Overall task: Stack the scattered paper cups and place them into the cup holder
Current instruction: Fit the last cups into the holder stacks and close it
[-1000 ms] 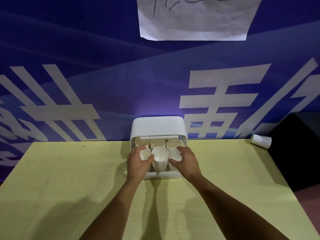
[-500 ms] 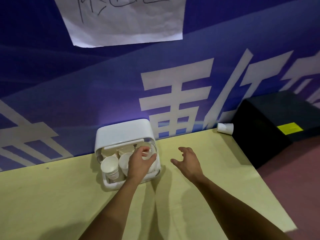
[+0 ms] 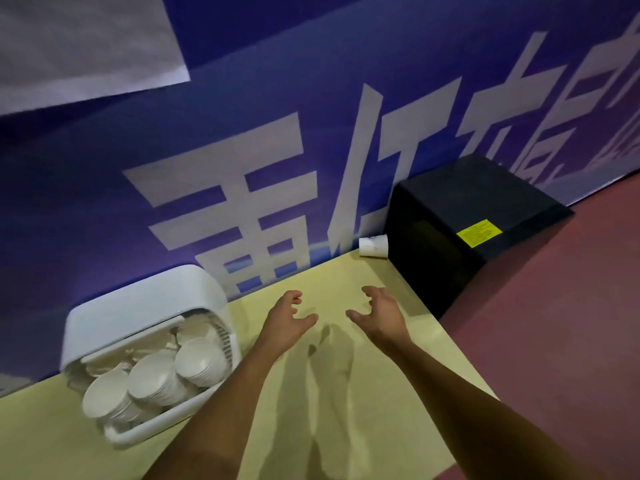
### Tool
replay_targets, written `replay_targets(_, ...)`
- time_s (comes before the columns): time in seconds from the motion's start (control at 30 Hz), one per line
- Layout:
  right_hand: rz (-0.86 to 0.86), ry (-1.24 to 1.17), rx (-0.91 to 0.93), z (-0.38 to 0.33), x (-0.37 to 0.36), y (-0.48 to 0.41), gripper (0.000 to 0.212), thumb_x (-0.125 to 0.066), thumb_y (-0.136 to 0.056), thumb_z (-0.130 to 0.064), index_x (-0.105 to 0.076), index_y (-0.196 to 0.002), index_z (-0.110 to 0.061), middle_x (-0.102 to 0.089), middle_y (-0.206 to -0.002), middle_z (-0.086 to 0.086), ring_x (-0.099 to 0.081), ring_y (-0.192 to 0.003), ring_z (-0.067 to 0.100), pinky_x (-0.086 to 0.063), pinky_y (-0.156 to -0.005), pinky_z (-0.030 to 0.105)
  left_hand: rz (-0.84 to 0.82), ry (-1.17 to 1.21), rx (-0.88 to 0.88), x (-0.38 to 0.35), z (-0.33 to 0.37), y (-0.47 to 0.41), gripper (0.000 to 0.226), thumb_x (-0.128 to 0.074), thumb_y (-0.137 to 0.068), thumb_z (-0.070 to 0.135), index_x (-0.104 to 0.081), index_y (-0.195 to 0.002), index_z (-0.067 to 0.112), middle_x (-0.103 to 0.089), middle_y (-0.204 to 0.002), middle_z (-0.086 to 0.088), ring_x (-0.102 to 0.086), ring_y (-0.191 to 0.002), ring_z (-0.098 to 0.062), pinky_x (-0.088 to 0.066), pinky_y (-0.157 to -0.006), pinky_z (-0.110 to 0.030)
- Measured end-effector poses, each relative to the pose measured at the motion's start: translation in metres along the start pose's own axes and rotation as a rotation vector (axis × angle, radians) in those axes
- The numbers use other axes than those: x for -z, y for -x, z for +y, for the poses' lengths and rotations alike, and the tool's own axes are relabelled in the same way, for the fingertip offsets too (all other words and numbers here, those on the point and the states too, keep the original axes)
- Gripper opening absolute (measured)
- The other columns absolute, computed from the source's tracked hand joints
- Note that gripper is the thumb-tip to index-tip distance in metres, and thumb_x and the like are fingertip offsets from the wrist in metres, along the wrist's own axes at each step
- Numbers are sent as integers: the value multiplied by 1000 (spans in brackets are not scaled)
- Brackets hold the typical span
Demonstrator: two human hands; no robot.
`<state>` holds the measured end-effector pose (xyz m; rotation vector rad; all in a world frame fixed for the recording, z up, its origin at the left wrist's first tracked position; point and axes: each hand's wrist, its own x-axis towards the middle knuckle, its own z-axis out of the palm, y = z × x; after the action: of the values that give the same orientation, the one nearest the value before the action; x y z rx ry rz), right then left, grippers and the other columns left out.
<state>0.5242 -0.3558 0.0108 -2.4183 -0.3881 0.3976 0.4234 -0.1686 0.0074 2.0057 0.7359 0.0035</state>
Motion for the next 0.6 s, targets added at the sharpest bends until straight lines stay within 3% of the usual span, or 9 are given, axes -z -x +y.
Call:
replay_targets(0.3, -27, -77, -60, 62, 33, -68, 71, -77, -81, -45, -49, -141, -17, -52, -138, 4, -56, -120, 22, -49, -101, 41, -79, -207, -22, -74, 56, -80, 69, -75, -83, 36, -44, -143, 20, -49, -146, 3, -49, -130, -18, -43, -105, -33)
replay_targets(0.6, -98, -164, -95, 117, 30, -125, 70, -74, -82, -39, -50, -141, -11, -54, -134, 11, -55, -121, 28, -47, -100, 39, -91, -380, -88, -130, 93, -175, 64, -66, -89, 26, -40, -146, 17, -46, -148, -1, -50, -128, -21, -41, -97, -28)
